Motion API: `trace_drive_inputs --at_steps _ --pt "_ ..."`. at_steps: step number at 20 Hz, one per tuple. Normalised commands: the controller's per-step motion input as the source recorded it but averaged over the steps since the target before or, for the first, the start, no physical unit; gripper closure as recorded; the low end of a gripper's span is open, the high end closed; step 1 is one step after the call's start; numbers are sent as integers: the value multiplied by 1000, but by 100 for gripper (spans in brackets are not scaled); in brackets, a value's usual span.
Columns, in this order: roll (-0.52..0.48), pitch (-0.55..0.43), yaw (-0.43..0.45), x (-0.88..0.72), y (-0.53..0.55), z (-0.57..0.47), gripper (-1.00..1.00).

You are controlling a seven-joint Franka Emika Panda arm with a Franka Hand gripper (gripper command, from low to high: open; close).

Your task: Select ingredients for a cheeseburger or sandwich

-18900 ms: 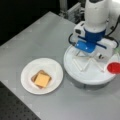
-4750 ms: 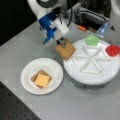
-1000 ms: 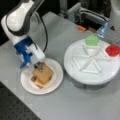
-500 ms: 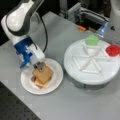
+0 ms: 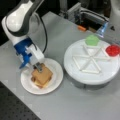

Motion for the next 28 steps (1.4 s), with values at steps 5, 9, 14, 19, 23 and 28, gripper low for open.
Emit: trace_drive_inputs --at_steps 5,9,14,19,23,28 --pt "203 -107 73 259 -219 -56 100" --pt "199 -119 69 267 -226 -91 100" --pt "202 -130 71 270 -239 -119 100" --pt "199 -121 81 259 -263 -111 -100" --pt "195 -94 84 261 -244 -63 -100" --pt "203 -92 85 274 -185 -27 -100"
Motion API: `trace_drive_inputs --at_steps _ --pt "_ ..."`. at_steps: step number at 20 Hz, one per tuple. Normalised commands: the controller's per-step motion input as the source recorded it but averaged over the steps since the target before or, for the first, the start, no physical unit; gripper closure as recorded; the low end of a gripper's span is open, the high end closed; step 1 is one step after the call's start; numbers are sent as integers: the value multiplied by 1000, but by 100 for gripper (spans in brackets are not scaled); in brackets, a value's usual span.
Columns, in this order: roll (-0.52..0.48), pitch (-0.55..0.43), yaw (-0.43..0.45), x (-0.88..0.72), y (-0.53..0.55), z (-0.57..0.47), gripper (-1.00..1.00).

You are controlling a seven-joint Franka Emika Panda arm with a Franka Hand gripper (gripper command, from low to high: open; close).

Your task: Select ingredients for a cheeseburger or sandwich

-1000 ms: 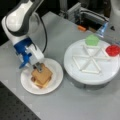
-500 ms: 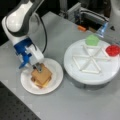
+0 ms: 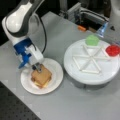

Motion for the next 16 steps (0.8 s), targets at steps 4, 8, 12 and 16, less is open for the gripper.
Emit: trace_drive_inputs --at_steps 4,8,12,16 --pt "201 -88 97 272 -175 -25 -100" --pt "196 -77 117 248 -213 -26 -100" --pt "202 -66 148 209 -251 -3 -100" --pt "203 -43 163 173 -238 34 -100"
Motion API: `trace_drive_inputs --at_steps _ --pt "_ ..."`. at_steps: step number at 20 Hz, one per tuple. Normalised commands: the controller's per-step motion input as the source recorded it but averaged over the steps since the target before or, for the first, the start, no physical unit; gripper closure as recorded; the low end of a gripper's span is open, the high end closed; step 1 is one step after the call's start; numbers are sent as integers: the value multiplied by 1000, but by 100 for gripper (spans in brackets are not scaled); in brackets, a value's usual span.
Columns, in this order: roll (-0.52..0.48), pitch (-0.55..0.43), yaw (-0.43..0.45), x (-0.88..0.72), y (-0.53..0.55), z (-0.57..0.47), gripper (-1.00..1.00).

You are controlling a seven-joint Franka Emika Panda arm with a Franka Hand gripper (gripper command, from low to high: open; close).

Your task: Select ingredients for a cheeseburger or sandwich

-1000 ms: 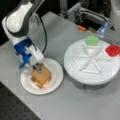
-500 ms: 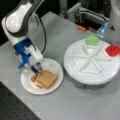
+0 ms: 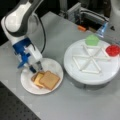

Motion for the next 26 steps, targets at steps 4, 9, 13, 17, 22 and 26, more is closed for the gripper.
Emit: trace_drive_inputs --at_steps 4,9,13,17,22,26 --pt "158 19 166 130 -201 125 -100" --pt "-34 134 137 85 -161 309 -100" --pt "-366 272 100 41 -31 483 -100" --pt "-782 429 46 69 206 615 -100" --pt "-927 412 26 111 401 610 -100" --pt "-758 147 28 92 331 370 -100"
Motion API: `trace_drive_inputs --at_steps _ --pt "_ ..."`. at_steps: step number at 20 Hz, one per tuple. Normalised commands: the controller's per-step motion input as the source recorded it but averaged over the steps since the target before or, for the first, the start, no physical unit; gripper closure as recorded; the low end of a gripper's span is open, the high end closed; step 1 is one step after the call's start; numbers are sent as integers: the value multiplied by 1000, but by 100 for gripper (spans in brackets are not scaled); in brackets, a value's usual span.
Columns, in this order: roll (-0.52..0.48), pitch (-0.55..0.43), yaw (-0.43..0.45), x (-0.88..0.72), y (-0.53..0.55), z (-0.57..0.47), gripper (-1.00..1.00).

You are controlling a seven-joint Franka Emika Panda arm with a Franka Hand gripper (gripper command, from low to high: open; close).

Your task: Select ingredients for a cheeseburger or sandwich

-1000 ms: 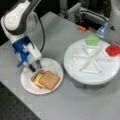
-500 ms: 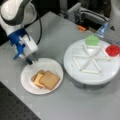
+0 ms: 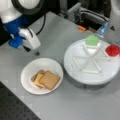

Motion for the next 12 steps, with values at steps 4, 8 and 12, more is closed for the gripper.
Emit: trace_drive_inputs --at_steps 4,8,12 --pt "-575 6 50 -31 123 176 -100" --pt "-377 88 50 -106 17 29 -100" --pt "-238 50 12 -122 14 -71 -100"
